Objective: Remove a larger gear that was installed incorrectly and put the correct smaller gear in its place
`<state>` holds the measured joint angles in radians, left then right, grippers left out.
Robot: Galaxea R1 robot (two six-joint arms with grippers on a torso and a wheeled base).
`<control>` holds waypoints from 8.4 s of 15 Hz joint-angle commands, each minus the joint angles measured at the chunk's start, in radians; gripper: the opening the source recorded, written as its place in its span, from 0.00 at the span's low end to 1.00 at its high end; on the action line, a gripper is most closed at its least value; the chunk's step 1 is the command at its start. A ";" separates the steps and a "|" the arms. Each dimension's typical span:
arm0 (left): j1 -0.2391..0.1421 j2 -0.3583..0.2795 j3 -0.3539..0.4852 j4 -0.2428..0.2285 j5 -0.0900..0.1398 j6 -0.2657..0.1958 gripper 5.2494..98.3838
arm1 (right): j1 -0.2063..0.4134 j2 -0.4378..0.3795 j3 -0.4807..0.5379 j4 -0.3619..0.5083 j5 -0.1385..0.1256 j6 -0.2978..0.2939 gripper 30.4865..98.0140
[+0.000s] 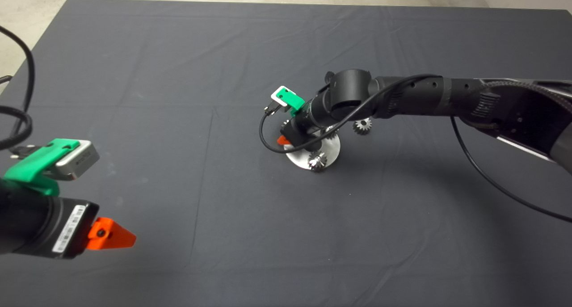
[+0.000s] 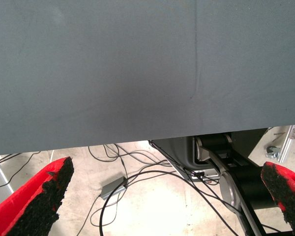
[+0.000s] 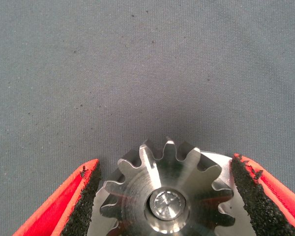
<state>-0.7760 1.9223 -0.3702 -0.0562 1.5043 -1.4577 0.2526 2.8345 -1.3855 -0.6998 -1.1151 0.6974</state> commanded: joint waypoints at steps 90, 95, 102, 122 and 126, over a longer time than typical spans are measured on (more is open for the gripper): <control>-0.009 -0.019 0.012 -0.014 0.002 0.002 1.00 | -0.078 -0.543 0.608 -0.231 -0.295 0.338 0.27; -0.009 -0.019 0.013 -0.014 0.002 0.001 1.00 | -0.075 -0.542 0.616 -0.239 -0.295 0.340 0.28; -0.009 -0.019 0.013 -0.014 0.002 0.001 1.00 | -0.067 -0.545 0.626 -0.239 -0.296 0.344 0.33; -0.009 -0.016 0.015 -0.016 0.002 -0.006 1.00 | 0.044 -0.476 0.375 -0.230 -0.198 0.527 0.78; -0.009 -0.015 0.015 -0.016 0.002 -0.006 1.00 | 0.042 -0.480 0.367 -0.230 -0.196 0.546 0.85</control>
<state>-0.7755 1.9032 -0.3647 -0.0566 1.5028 -1.4581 0.2800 2.3577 -1.0232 -0.9160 -1.3185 1.2287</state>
